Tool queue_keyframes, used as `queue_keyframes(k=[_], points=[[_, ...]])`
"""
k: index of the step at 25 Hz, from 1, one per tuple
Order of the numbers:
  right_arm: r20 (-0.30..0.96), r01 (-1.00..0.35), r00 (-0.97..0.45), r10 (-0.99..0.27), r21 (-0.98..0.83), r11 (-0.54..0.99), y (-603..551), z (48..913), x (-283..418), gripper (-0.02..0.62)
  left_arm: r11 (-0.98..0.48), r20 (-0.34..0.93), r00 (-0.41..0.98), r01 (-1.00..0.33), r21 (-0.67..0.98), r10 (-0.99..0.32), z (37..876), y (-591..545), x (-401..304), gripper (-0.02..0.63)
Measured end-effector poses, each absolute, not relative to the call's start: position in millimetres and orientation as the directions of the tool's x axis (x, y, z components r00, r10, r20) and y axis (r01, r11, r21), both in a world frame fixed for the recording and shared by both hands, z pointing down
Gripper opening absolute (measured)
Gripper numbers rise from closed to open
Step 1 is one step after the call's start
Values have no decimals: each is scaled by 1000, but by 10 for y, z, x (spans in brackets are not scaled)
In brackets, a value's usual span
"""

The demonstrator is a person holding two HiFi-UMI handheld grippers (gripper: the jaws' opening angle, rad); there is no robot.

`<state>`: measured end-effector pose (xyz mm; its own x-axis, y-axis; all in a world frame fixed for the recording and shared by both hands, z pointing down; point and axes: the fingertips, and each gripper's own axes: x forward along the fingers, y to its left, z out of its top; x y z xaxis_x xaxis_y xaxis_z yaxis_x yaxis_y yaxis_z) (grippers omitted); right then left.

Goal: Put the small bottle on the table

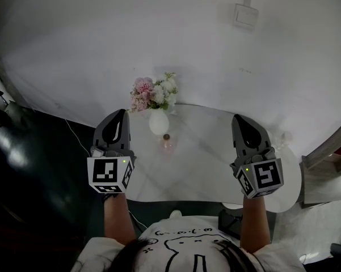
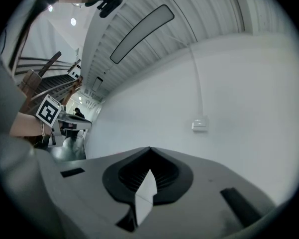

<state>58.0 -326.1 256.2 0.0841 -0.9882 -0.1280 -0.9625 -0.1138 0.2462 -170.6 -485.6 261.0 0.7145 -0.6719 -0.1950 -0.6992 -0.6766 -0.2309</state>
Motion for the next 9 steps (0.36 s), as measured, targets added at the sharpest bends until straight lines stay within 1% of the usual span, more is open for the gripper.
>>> queue_keyframes(k=[9], points=[[-132, -969, 74, -988, 226, -103, -3320, 2536, 580, -8, -681, -181, 718, -696, -230, -673, 2608, -4911, -1677, 5]])
